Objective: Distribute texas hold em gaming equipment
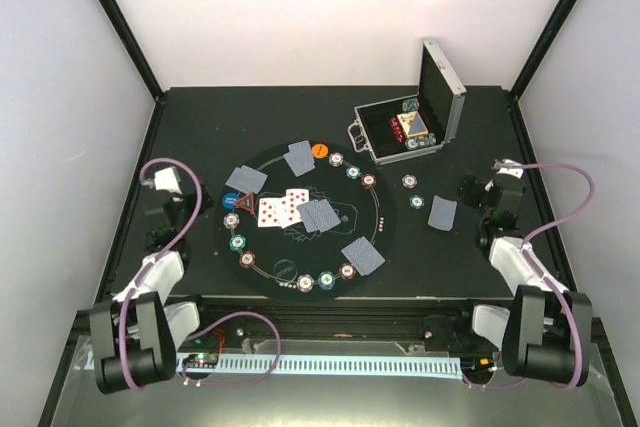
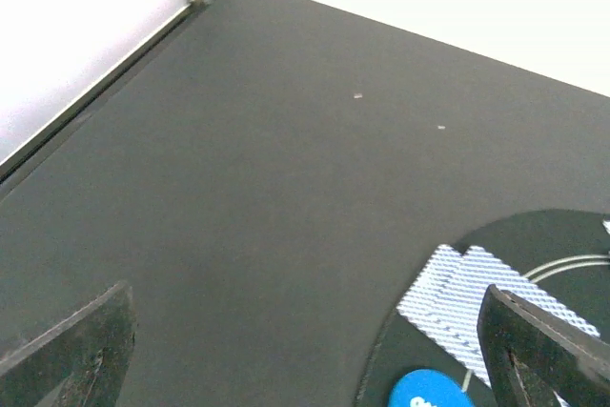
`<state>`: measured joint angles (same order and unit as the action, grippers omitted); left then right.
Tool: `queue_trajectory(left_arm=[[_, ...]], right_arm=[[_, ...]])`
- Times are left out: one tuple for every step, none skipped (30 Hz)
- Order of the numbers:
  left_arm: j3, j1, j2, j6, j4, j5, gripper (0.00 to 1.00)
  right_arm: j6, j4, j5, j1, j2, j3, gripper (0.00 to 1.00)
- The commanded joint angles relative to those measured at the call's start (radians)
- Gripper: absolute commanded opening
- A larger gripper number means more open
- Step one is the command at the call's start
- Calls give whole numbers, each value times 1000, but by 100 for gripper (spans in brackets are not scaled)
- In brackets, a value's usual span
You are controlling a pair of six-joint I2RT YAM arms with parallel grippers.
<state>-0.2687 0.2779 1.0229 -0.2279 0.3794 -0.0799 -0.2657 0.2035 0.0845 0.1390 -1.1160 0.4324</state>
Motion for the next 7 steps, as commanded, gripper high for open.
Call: queue_trajectory(left_arm=[[-30, -83, 91, 118, 209, 64, 99], [-42, -85, 105, 114, 208, 64, 99], [-49, -87, 109, 119, 213, 60, 99], [-45, -98, 110, 134, 238, 57, 99], [-40, -104, 113, 144, 254, 59, 99], [-45, -106, 120, 146, 252, 65, 99], [-55, -109, 129, 138, 239, 83, 99]], right_arm=[[25, 262, 30, -2, -49, -29, 98], [25, 281, 32, -3, -62, -34, 98], [24, 301, 35, -5, -69, -41, 98], [23, 324, 35, -7, -78, -49, 98], [25, 336, 32, -9, -89, -52, 98], [28, 342, 29, -14, -99, -50, 98], [33, 356, 25, -19, -110, -49, 97]])
